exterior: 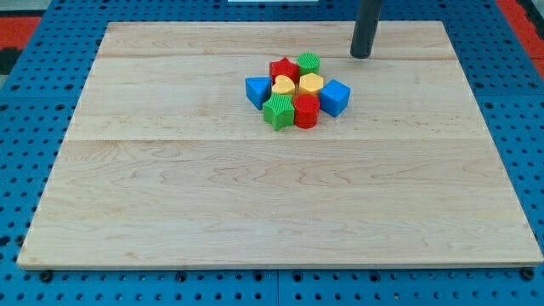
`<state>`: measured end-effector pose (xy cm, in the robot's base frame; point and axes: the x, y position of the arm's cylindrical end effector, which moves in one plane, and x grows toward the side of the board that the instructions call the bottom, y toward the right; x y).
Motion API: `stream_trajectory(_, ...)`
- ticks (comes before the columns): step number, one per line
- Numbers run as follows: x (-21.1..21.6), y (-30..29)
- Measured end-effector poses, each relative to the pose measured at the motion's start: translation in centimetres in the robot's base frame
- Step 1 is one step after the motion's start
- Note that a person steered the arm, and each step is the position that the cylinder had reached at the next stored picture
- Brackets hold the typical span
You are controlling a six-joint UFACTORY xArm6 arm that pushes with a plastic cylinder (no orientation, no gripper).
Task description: Push the group blocks down a bit
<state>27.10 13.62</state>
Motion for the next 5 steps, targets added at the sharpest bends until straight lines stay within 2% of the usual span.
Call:
stream_trajectory(3, 0.7, -5.4)
stream_trajectory(4, 2.2, -9.3)
stream_trajectory(5, 5.5, -11.6)
